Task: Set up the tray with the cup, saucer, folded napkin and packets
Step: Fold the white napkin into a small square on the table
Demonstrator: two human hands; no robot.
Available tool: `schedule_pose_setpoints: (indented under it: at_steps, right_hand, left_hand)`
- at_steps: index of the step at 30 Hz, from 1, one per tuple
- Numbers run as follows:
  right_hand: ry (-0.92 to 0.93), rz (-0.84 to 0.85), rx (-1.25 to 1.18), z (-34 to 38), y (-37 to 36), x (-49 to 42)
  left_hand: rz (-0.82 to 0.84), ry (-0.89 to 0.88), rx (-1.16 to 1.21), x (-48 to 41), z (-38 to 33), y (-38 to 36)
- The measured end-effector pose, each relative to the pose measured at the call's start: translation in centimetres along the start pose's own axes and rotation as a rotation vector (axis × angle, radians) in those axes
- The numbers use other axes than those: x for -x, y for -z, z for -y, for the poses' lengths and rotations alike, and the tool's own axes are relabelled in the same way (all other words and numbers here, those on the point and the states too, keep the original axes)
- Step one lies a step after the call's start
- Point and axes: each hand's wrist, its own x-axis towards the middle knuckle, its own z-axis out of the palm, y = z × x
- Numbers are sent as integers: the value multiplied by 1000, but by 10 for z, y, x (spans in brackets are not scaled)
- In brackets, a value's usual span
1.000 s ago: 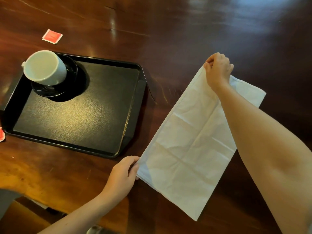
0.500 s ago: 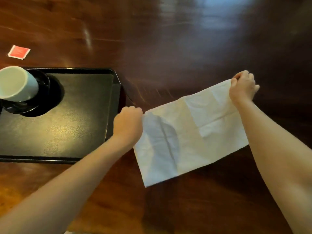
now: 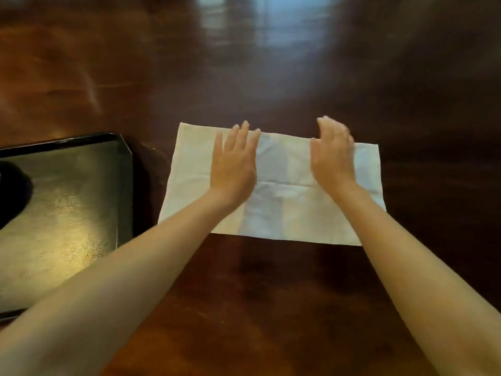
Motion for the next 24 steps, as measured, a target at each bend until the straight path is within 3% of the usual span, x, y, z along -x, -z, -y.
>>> schedule_pose_setpoints:
  at_steps: [2, 4, 8, 13, 20, 22, 24]
  right_hand:
    - [230, 180, -37, 39, -21, 19]
    - [229, 319, 12, 57, -36, 32]
    - [115, 284, 123, 42, -37, 33]
    - [-88, 255, 193, -40, -6, 32]
    - [-89, 264, 227, -61, 2, 31]
    - [-86, 264, 231, -61, 1, 31]
    - [-78, 262, 233, -60, 1, 30]
  left_hand:
    - [111, -5, 15, 15, -10, -20]
    - [137, 49, -16, 18, 6, -31]
    - [102, 89, -37, 18, 27, -33]
    - [91, 235, 15, 14, 53, -25]
    - [90, 311, -57, 15, 67, -15]
    - [65, 189, -72, 20, 24, -19]
    - [28, -69, -24, 32, -41, -31]
